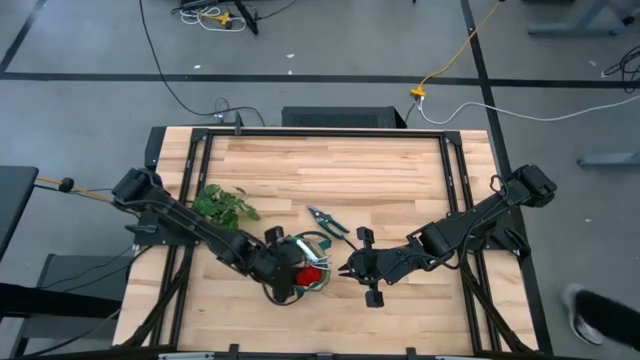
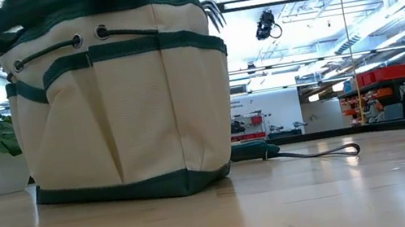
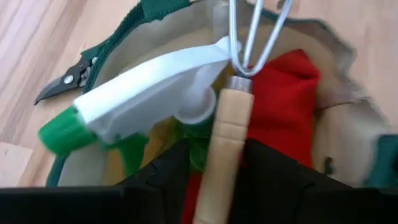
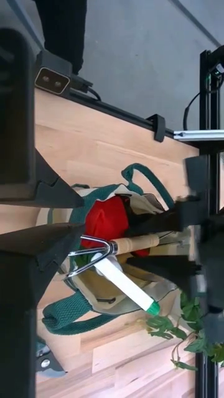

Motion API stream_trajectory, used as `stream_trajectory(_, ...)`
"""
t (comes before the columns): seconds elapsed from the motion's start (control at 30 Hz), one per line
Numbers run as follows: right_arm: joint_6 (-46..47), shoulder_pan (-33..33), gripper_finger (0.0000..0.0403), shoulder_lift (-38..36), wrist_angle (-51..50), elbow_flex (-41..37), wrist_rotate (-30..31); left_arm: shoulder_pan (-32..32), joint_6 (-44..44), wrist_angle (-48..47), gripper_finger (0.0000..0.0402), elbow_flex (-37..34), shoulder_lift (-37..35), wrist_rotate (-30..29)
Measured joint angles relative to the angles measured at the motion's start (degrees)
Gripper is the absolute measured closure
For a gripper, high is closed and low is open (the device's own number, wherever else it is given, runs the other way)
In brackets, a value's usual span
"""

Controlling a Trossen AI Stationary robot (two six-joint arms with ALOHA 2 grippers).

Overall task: Pick & Place Garden tools in Gardening bag
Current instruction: Put the hand rake into the gardening bag

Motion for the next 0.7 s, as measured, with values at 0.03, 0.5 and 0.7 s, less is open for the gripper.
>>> stream_trajectory(0.03, 0.0, 0.0, 0.0353, 0.0, 0.0, 0.0, 0.0, 0.4, 0.9, 0.2, 0.0239, 0.0, 0.4, 0.2)
stream_trajectory(0.5, 0.0, 0.0, 0.0353, 0.0, -0.8, 0.0, 0.0, 0.8, 3.9, 3.7, 0.0324, 0.0, 1.3, 1.1)
stream_trajectory(0.7, 0.0, 0.0, 0.0353, 0.0, -0.9, 0.0, 0.0, -2.0, 3.7, 3.1, 0.0327, 0.0, 1.1, -4.4)
